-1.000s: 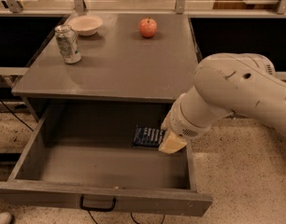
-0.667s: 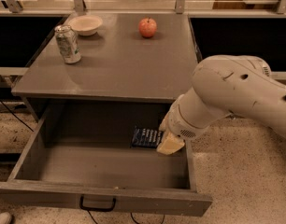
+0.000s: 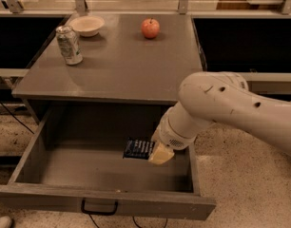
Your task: Place rxbar blueberry into top drawer
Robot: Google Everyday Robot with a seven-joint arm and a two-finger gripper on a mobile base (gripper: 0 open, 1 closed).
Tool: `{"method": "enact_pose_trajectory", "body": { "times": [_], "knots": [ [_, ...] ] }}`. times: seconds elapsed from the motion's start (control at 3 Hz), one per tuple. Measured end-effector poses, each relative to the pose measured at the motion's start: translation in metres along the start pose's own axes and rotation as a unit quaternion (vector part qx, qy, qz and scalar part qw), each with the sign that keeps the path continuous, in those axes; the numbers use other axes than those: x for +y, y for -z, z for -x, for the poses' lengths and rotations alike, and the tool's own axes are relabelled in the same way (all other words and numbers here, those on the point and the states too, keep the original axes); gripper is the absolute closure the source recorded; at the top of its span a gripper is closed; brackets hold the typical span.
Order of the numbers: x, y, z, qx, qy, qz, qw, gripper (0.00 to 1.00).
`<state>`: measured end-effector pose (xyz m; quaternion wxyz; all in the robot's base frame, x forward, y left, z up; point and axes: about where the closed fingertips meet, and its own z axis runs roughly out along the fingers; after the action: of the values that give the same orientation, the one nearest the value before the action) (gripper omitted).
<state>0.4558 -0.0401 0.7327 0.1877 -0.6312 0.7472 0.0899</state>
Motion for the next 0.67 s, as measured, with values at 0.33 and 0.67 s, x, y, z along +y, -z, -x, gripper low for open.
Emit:
{"method": "enact_pose_trajectory", "body": {
  "times": [0.33,0.67],
  "knots": [
    [-0.0172,-0.0380,-0.0117,0.023,-0.027,0.001,0.9994,1.00],
    [-0.0166,-0.0396,-0.0121,0.026,-0.026,-0.001,0.9993,1.00]
  ]
}}
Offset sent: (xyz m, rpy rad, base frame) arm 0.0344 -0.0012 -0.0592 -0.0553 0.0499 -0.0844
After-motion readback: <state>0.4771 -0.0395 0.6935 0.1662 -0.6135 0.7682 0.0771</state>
